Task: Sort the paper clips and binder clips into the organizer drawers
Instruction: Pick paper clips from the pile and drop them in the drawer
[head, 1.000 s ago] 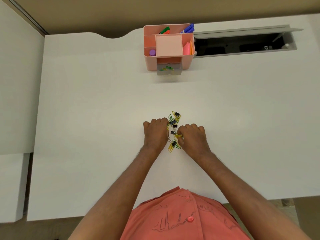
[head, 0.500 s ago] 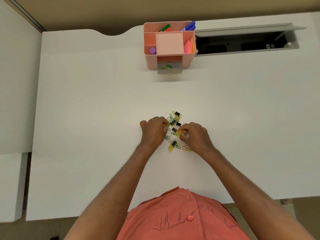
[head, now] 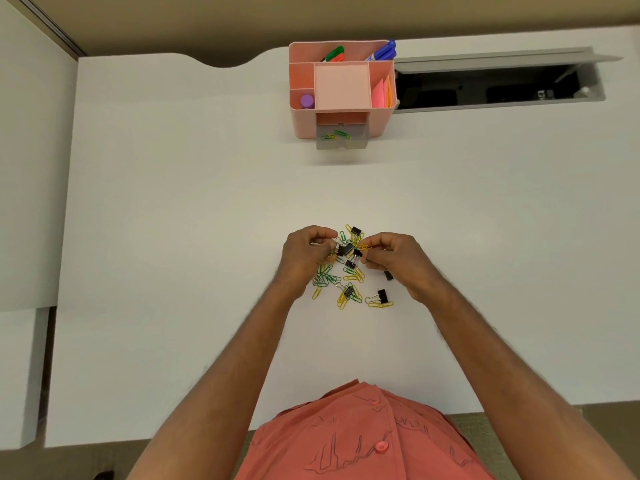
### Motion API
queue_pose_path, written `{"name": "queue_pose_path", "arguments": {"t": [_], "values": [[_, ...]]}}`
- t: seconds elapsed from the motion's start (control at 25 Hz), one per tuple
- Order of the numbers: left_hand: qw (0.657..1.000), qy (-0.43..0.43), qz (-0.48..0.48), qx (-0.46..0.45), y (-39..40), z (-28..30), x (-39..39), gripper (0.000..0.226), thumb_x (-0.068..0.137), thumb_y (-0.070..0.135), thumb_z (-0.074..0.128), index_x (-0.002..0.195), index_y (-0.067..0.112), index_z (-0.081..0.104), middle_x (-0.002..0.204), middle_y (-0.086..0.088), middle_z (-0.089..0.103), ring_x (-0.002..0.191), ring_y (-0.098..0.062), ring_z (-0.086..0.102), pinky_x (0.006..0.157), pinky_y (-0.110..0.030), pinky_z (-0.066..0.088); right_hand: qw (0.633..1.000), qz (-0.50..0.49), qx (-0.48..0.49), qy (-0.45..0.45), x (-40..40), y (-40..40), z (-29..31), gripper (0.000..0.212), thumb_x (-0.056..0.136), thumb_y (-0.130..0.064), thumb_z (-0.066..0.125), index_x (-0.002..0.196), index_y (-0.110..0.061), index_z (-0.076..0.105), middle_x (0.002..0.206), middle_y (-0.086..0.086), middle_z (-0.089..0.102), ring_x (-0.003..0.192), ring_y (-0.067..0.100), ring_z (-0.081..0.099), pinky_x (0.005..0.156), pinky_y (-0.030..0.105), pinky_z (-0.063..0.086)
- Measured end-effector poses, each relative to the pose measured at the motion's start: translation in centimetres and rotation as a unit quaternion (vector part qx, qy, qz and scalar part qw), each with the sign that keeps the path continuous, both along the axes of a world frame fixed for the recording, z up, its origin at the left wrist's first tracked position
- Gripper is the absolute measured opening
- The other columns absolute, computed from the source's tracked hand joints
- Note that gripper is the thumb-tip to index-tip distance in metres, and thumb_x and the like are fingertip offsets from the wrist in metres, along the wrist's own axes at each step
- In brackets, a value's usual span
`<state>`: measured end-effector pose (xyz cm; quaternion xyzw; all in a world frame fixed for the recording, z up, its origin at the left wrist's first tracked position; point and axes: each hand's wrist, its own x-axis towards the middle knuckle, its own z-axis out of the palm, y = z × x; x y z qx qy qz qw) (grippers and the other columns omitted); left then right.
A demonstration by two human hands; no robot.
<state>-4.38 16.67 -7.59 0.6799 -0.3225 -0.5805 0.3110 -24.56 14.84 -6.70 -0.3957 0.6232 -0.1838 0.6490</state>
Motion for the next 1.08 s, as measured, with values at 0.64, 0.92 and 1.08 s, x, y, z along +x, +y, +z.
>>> {"name": "queue_pose_path", "arguments": {"t": [0.64,0.92,1.08], "values": [[0.985,-0.107,0.005,-0.133,-2.8,2.4,-0.6,0.022,0.090,0.003,0.064,0.102,0.019,0.071,0.084,0.003,0.071,0.075,-0.005,0.066,0.072,-0.021,0.058,0.997,-0.013,-0.076,0.023,0.7,-2.6,3.5,0.018,0.087,-0.005,0.074,0.095,-0.021,0.077,0.091,0.001,0.079,0.094,0.019,0.076,0.081,0.022,0.059],[0.964,-0.158,0.027,-0.212,-10.6,5.7,0.2,0.024,0.087,0.000,0.067,0.105,0.013,0.075,0.094,0.002,0.073,0.084,-0.010,0.067,0.077,-0.012,0.051,0.888,0.071,-0.382,0.247,4.8,-14.2,7.1,0.016,0.094,-0.010,0.068,0.104,-0.019,0.076,0.108,-0.004,0.069,0.092,0.005,0.066,0.080,0.013,0.054],[0.941,-0.217,0.015,-0.260,-14.0,6.1,0.6,0.018,0.089,0.003,0.069,0.101,0.015,0.074,0.096,0.005,0.072,0.082,-0.004,0.064,0.074,-0.008,0.050,0.821,0.187,-0.420,0.338,6.4,-17.7,5.9,0.021,0.098,-0.007,0.059,0.110,-0.014,0.074,0.115,0.008,0.069,0.103,0.021,0.065,0.089,0.033,0.056]]}}
